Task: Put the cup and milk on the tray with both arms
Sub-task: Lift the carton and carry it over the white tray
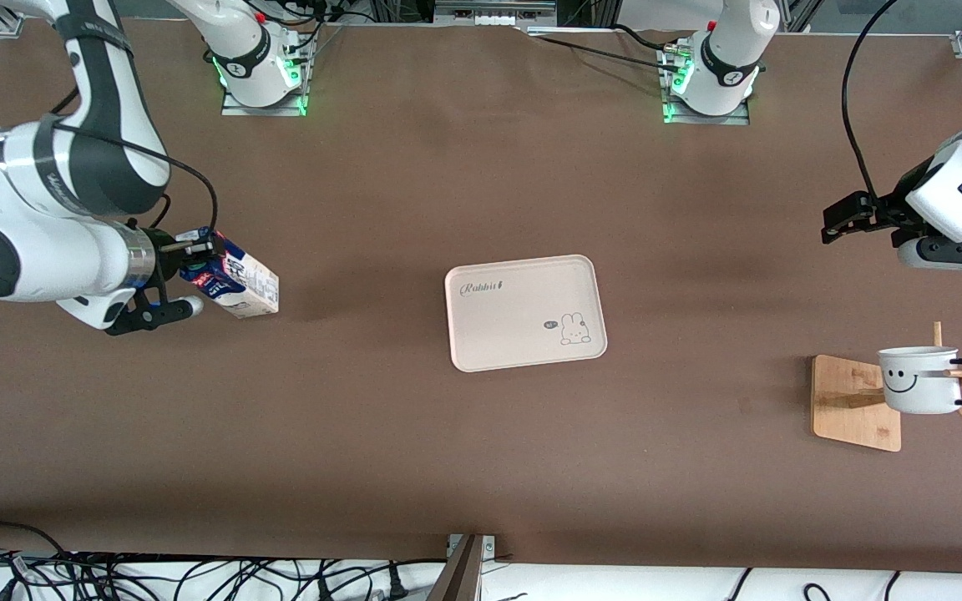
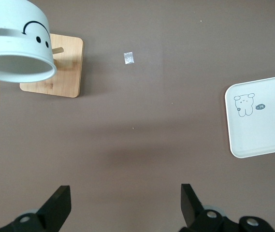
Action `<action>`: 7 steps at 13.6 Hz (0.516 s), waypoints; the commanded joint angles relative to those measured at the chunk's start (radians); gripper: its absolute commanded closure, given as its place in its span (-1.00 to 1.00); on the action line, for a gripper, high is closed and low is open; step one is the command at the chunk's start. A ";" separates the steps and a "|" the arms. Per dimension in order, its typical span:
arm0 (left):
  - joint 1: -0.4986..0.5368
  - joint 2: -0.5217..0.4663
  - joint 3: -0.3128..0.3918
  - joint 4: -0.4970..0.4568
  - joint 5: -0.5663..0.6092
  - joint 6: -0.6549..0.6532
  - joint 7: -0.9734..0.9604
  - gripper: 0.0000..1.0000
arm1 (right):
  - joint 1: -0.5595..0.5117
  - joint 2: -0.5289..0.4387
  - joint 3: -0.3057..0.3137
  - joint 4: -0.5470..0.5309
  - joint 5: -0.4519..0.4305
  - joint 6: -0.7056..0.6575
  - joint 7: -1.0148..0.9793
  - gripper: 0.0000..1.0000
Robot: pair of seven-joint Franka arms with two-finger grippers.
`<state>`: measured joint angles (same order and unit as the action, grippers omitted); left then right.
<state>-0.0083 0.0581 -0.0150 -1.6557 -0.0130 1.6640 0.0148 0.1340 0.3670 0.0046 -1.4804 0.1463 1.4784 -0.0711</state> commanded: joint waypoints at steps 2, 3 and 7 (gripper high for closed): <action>0.005 0.008 -0.003 0.005 0.025 -0.007 0.004 -1.00 | 0.094 0.009 0.035 0.100 0.041 -0.018 0.167 0.00; 0.007 0.009 0.001 0.001 0.031 0.008 0.005 -1.00 | 0.133 0.013 0.037 0.121 0.039 -0.014 0.203 0.00; 0.010 -0.069 0.045 -0.254 0.082 0.341 0.001 -1.00 | 0.268 0.012 0.035 0.130 0.038 0.063 0.276 0.00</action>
<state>-0.0014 0.0502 -0.0023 -1.7680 0.0447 1.8558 0.0148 0.3511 0.3701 0.0481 -1.3727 0.1787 1.5267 0.1535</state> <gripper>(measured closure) 0.000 0.498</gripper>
